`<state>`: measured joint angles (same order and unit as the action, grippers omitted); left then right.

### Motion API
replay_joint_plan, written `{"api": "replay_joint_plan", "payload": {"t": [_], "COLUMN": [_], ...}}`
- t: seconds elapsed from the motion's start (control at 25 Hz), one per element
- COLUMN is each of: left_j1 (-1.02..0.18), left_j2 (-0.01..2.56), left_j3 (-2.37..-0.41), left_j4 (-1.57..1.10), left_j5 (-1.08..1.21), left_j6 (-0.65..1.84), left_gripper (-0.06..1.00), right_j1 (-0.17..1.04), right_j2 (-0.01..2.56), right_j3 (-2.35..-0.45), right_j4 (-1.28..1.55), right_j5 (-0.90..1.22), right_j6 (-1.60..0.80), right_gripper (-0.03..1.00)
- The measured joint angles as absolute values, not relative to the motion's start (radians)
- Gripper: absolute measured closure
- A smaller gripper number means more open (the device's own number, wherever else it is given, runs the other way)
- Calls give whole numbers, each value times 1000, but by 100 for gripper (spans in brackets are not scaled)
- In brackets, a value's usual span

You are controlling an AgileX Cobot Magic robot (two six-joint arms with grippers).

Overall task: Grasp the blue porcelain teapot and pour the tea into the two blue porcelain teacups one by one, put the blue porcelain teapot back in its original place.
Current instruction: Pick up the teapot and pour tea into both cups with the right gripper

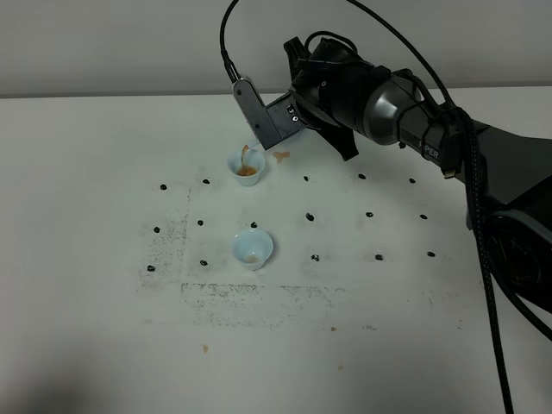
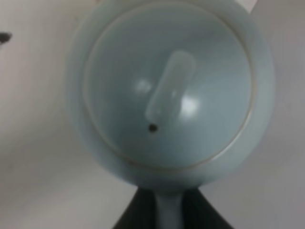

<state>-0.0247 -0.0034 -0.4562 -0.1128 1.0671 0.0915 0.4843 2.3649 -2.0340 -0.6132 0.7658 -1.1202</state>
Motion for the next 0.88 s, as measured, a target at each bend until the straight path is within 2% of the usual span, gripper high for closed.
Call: {"api": "replay_joint_plan", "payload": {"t": [0.88], "left_j1": [-25], "left_j2": [-3], "left_j3": [-456], "left_j4": [-113], "left_j5": [1067], "left_j6": [92], "left_gripper": [38], "right_j1": [484], "right_j2": [2365], "right_j3": [-2034], "right_j4": [-665], "right_j5": [766], "right_j6": [-1142], "right_gripper": [89]}}
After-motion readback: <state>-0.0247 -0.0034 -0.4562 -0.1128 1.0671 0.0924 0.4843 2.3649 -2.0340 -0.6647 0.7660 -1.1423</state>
